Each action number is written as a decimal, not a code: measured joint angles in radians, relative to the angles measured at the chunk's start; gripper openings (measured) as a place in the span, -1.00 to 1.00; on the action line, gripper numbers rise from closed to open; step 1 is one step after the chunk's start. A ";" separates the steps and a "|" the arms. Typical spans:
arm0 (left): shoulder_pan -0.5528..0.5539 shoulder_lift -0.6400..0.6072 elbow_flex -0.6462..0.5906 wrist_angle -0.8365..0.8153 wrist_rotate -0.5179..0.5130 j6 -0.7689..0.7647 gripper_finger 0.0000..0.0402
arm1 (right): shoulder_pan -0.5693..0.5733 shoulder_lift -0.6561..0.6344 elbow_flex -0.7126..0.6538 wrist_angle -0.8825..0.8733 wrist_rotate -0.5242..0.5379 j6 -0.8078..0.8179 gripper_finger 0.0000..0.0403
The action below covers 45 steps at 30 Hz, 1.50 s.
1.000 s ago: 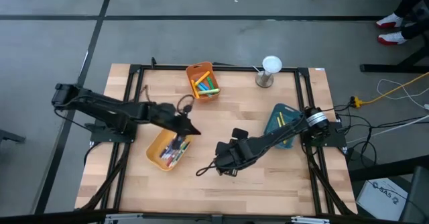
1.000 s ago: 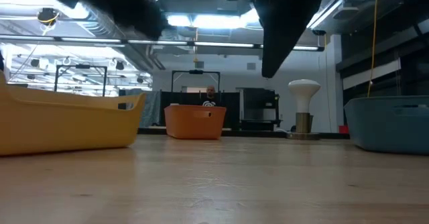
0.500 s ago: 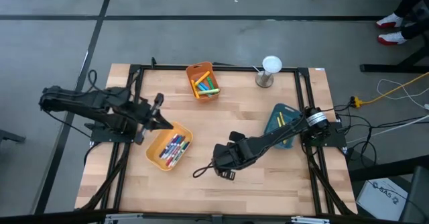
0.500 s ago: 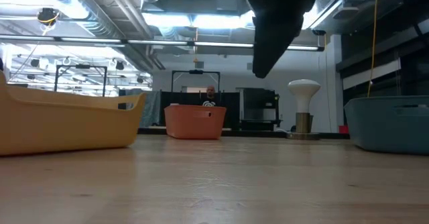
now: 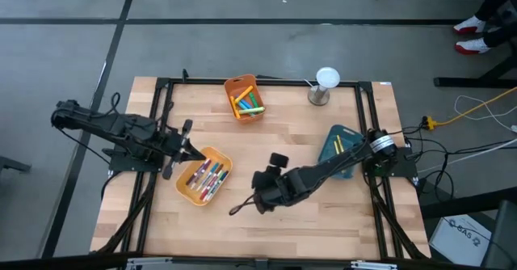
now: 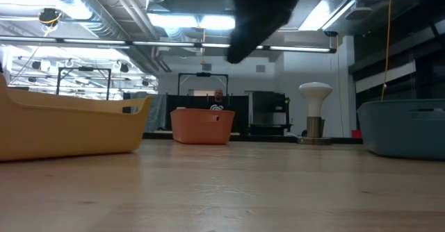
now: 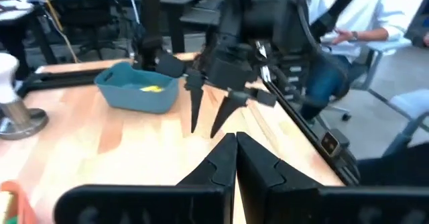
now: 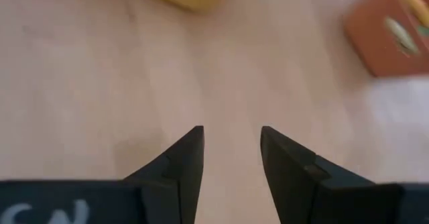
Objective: Pick & Place Markers
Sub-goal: Return to Home Position
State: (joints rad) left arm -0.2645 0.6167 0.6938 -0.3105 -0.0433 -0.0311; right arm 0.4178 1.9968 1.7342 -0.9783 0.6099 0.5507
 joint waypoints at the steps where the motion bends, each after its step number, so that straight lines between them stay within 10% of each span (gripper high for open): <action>1: -0.005 0.000 -0.011 0.001 -0.002 0.000 -0.96 | -0.009 0.000 -0.007 0.043 -0.024 -0.034 -0.27; 14: -0.008 -0.070 -0.120 0.050 -0.013 -0.033 -0.96 | -0.156 -0.202 -0.635 1.068 -0.570 -0.313 -0.27; 25: 0.051 -0.262 -0.289 0.209 -0.024 -0.124 -0.97 | -0.188 -0.642 -1.364 1.965 -0.647 -0.397 -0.27; 45: 0.158 -0.291 -0.318 0.193 -0.045 -0.172 -0.95 | -0.196 -1.101 -1.729 2.057 -0.627 -0.507 -0.27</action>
State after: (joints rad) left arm -0.1061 0.3256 0.3759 -0.1178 -0.0883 -0.2030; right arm 0.2214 0.8957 0.0051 1.0788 -0.0174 0.0439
